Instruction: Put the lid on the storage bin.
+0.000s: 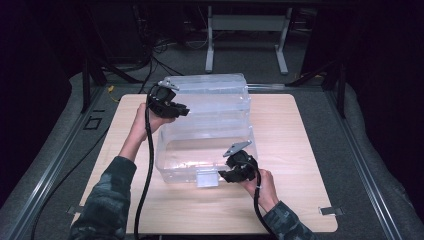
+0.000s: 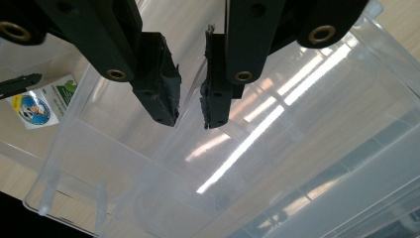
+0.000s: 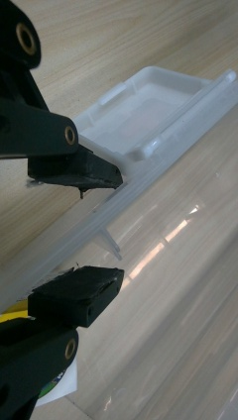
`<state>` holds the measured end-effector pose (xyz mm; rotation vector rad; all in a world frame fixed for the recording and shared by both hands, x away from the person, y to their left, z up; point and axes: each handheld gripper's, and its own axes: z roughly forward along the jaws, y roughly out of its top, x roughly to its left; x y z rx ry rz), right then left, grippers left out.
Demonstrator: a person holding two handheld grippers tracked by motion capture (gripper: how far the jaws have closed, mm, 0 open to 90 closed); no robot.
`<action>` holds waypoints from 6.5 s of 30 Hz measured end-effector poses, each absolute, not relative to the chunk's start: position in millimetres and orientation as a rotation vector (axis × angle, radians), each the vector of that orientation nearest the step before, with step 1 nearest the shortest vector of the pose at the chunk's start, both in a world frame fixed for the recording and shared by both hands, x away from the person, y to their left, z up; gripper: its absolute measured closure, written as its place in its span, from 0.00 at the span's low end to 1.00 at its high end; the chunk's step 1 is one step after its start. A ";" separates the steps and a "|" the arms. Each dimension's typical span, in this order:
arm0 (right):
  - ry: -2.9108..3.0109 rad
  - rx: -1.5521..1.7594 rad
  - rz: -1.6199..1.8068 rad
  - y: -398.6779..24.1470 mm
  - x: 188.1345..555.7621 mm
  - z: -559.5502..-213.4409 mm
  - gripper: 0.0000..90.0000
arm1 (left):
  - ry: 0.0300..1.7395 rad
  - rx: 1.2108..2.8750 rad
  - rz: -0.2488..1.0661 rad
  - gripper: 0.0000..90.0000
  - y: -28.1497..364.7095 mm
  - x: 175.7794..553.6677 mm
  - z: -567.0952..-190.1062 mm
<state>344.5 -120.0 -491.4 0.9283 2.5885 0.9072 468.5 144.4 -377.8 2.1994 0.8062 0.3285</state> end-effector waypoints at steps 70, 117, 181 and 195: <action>2.595 0.928 0.909 -120.0 344.6 -491.7 0.57 | 0.718 2.156 0.510 0.83 147.1 390.5 -387.4; 2.594 0.914 0.913 -120.3 343.9 -491.9 0.57 | 0.673 2.134 0.597 0.82 146.1 353.3 -406.5; 2.396 0.930 1.202 -146.7 393.2 -366.6 0.53 | 0.633 2.108 0.604 0.81 149.3 335.8 -423.4; 2.207 1.025 1.289 -150.4 405.6 -355.6 0.85 | 0.634 2.120 0.587 0.80 149.9 333.2 -425.5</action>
